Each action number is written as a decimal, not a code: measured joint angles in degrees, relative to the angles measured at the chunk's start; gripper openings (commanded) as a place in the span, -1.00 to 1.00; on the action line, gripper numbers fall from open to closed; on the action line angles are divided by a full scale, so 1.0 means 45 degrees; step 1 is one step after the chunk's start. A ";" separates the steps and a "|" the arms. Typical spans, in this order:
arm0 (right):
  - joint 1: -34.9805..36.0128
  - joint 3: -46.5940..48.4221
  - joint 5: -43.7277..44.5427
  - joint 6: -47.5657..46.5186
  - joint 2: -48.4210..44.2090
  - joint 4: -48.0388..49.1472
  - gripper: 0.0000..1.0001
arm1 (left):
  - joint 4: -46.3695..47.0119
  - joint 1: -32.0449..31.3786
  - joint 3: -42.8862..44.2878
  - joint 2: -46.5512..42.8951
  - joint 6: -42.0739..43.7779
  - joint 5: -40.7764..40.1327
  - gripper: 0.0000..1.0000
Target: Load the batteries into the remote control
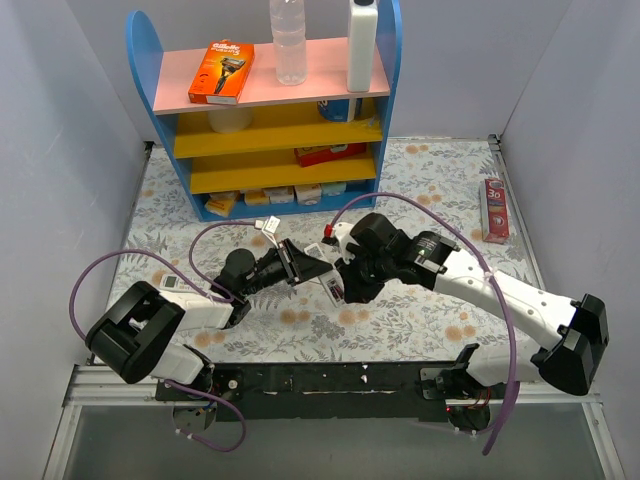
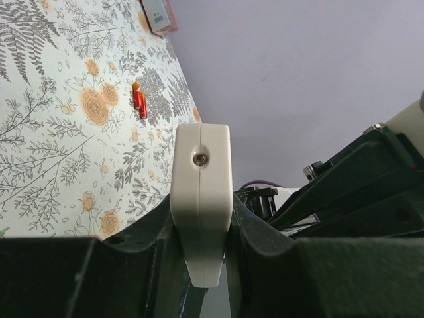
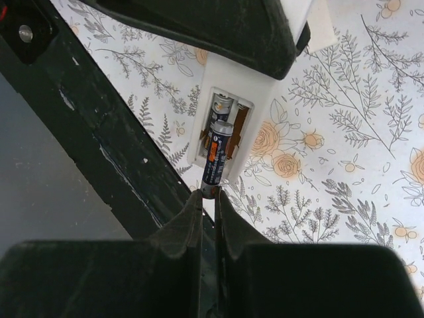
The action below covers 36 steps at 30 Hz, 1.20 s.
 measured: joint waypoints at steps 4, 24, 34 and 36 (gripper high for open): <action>0.0019 0.0097 0.0345 0.0262 0.0223 -0.0248 -0.97 | 0.0107 -0.0019 0.0000 0.0000 -0.0092 0.0000 -1.00; 0.0262 0.1389 0.0860 0.1073 0.1515 -0.1846 -0.97 | 0.0185 -0.0058 0.0000 -0.0102 -0.0160 -0.0155 -1.00; 0.0335 0.1919 0.1287 0.1404 0.1885 -0.2147 -0.97 | 0.0189 -0.0068 0.0000 -0.0102 -0.0078 -0.0155 -1.00; 0.0335 0.2113 0.1345 0.1447 0.2016 -0.2127 -0.97 | 0.0189 -0.0078 0.0000 -0.0102 -0.0078 -0.0151 -1.00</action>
